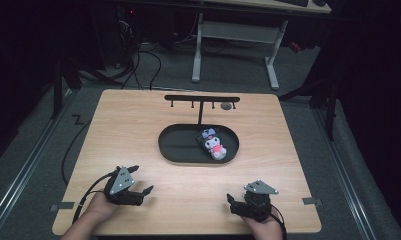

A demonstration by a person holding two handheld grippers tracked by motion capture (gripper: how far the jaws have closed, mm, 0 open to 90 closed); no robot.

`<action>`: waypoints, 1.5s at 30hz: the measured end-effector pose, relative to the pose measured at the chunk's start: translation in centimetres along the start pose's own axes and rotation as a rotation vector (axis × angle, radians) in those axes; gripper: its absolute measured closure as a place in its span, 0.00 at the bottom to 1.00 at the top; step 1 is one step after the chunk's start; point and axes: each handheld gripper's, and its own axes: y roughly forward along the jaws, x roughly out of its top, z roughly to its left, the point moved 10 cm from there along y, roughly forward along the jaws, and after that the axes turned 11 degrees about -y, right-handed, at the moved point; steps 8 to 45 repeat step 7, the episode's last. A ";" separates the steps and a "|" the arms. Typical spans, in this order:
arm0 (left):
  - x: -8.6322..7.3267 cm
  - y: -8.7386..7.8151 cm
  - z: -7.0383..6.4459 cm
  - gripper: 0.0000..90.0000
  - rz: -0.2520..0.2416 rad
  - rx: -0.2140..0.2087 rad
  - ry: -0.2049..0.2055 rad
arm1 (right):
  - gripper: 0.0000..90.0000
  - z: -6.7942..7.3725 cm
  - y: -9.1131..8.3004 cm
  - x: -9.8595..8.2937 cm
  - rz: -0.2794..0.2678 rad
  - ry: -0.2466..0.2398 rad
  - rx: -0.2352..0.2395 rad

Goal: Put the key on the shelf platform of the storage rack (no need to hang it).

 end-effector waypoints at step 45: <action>0.0 0.0 0.0 0.17 0.003 -0.001 -0.001 | 0.16 -0.5 0.4 -0.4 0.002 0.018 -0.004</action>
